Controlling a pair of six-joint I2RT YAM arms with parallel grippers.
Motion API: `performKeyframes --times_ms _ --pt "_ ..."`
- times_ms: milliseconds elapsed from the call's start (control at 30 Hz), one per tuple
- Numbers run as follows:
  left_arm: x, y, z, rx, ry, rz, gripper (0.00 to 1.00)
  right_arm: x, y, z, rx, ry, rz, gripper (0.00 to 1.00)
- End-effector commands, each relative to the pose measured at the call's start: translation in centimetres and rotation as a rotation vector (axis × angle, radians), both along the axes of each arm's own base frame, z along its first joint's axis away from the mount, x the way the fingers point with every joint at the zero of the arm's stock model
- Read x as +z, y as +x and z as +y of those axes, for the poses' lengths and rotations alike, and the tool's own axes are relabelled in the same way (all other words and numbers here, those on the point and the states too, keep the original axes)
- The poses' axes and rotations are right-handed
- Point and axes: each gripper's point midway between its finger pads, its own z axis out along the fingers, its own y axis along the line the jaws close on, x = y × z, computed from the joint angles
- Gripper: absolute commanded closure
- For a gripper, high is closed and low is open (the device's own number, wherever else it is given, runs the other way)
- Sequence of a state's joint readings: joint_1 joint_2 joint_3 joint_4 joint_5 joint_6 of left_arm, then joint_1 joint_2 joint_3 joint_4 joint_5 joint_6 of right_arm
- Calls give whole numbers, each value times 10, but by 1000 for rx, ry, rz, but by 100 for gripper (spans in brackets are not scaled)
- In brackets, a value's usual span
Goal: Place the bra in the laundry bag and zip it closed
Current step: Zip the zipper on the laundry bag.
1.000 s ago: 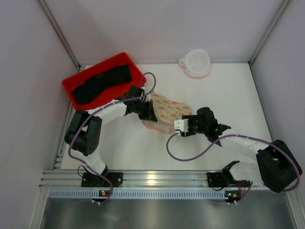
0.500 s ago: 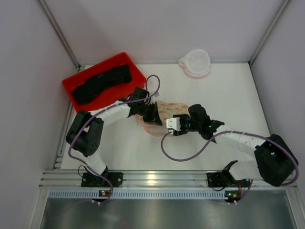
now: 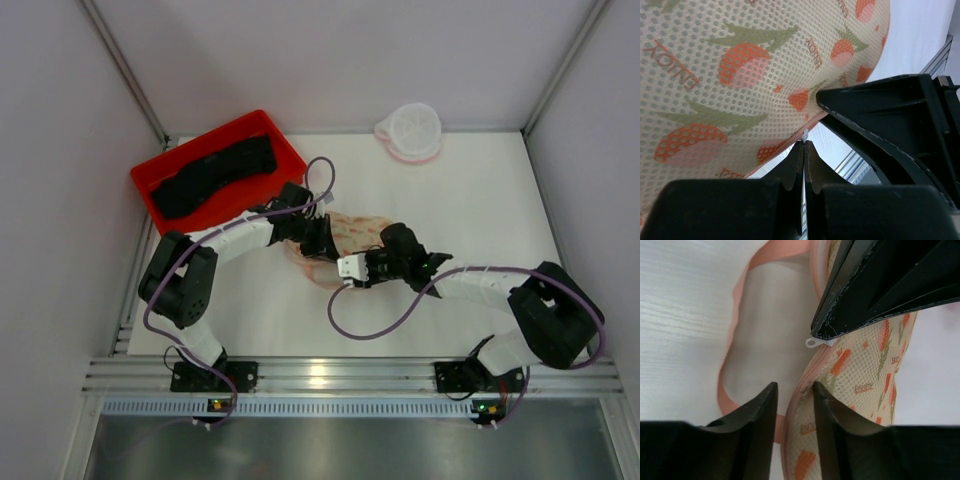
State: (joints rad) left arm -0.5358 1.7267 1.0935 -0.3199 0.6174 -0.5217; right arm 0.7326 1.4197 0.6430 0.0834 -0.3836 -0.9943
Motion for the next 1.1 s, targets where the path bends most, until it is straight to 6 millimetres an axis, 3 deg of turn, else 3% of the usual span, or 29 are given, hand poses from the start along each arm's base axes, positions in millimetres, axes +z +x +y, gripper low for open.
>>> performKeyframes --times_ms 0,200,533,767,800,900,933,1000,1067 --pt "17 -4 -2 -23 -41 -28 100 22 20 21 21 54 -103 68" --pt "11 -3 11 -8 19 -61 100 23 29 9 -60 37 -116 100" --pt "4 5 44 20 102 -84 100 17 28 -32 -103 -4 -125 100" --pt "-2 4 58 18 123 -85 100 10 41 -66 -115 -35 -172 100" --pt "1 2 55 8 98 -73 100 12 44 -67 -119 -32 -185 97" --pt "9 0 45 1 54 -44 100 22 55 -66 -141 -9 -203 72" --pt "11 0 41 -3 47 -48 100 26 57 -65 -146 6 -204 59" --pt "17 -3 32 -18 22 -47 100 39 57 -57 -134 48 -203 47" --pt "18 -6 25 -23 5 -31 100 49 52 -49 -116 72 -204 45"
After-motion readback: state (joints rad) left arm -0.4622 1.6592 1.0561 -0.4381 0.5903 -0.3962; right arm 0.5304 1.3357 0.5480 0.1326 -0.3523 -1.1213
